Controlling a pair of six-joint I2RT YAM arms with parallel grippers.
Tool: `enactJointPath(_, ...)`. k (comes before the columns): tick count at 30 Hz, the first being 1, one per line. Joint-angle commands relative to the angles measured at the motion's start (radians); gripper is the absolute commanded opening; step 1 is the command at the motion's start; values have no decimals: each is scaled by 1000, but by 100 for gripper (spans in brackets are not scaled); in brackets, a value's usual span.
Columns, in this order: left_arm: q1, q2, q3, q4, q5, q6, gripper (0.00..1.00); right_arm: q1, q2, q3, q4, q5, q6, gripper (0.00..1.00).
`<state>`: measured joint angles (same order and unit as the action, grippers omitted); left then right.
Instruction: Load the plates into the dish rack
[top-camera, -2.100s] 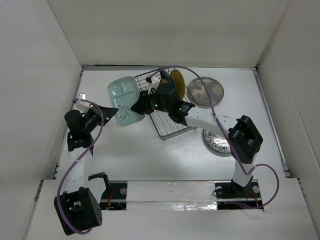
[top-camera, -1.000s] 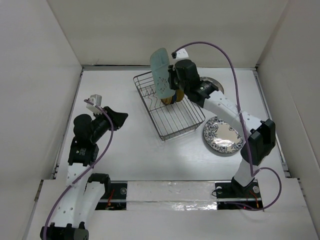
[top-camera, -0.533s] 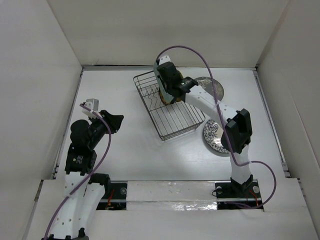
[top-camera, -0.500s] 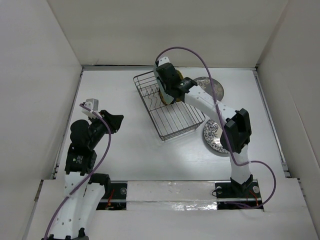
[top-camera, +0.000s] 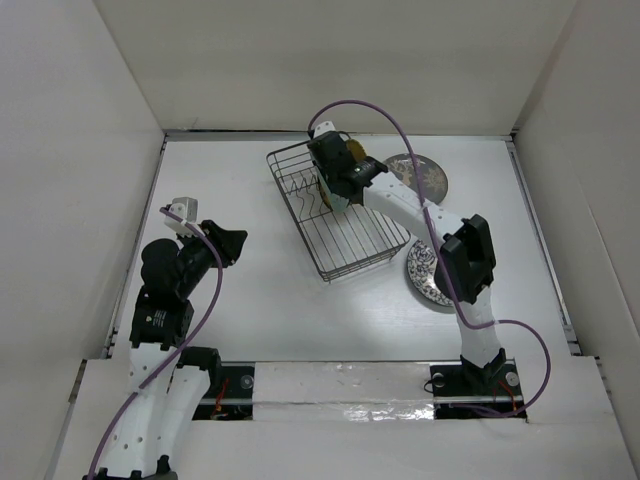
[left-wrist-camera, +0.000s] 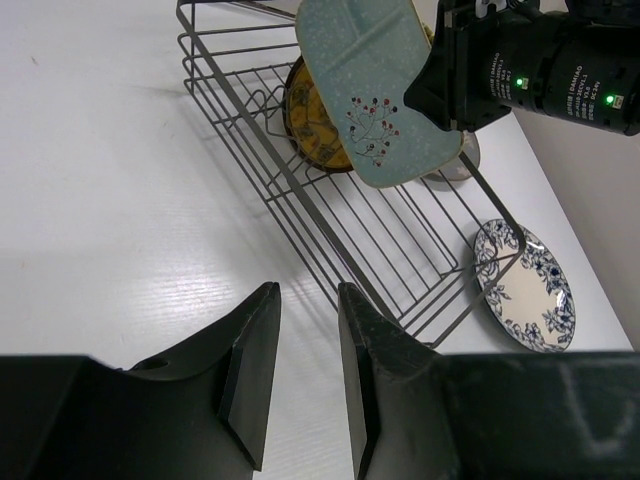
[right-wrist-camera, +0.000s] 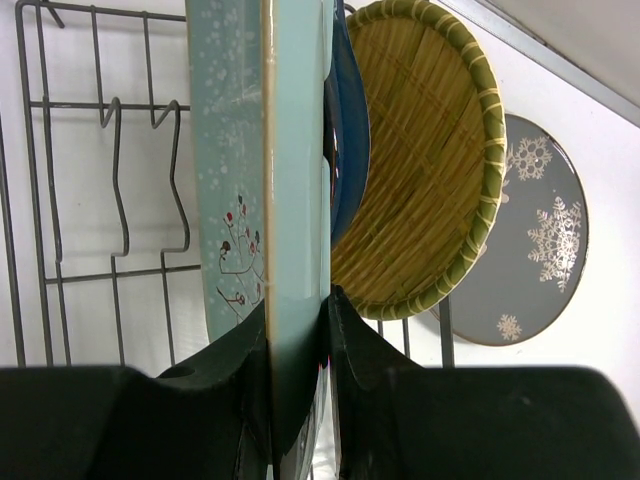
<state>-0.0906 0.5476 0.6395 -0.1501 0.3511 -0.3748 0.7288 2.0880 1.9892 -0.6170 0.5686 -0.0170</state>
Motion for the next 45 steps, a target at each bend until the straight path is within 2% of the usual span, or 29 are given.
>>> enactJointPath(1,-5,3,45,26,-4,13,27,3,-8,88,99,68,5,0)
enactJointPath(13,-5,8,43,29,-1,10,27,3,86,132,69,70,46,0)
enactJointPath(23,-5,15,43,32,2,10,27,3,156,180,25,1,55,0)
enactJointPath(25,-5,15,43,30,2,10,27,3,159,181,31,-6,63,9)
enactJointPath(26,-5,15,42,30,2,10,27,3,159,181,33,-6,66,20)
enactJointPath(29,-5,17,42,29,0,11,27,3,132,166,63,-6,75,43)
enactJointPath(30,-5,17,42,29,0,11,27,3,107,161,72,-9,78,47)
enactJointPath(32,-5,18,42,29,0,10,27,3,80,146,105,-12,77,52)
enactJointPath(38,-5,23,42,27,-4,10,27,3,-77,65,178,-42,88,54)
enactJointPath(40,-5,25,43,29,-3,8,27,-20,-141,-35,247,-68,104,53)
enactJointPath(41,-5,23,43,27,-6,10,27,-31,-226,-82,282,-90,115,44)
enactJointPath(42,-5,23,43,27,-6,10,27,-48,-277,-212,330,-139,127,33)
enactJointPath(44,-5,18,43,23,-11,11,26,-125,-450,-378,511,-206,193,0)
enactJointPath(45,-5,15,42,21,-11,10,26,-162,-506,-464,580,-281,222,0)
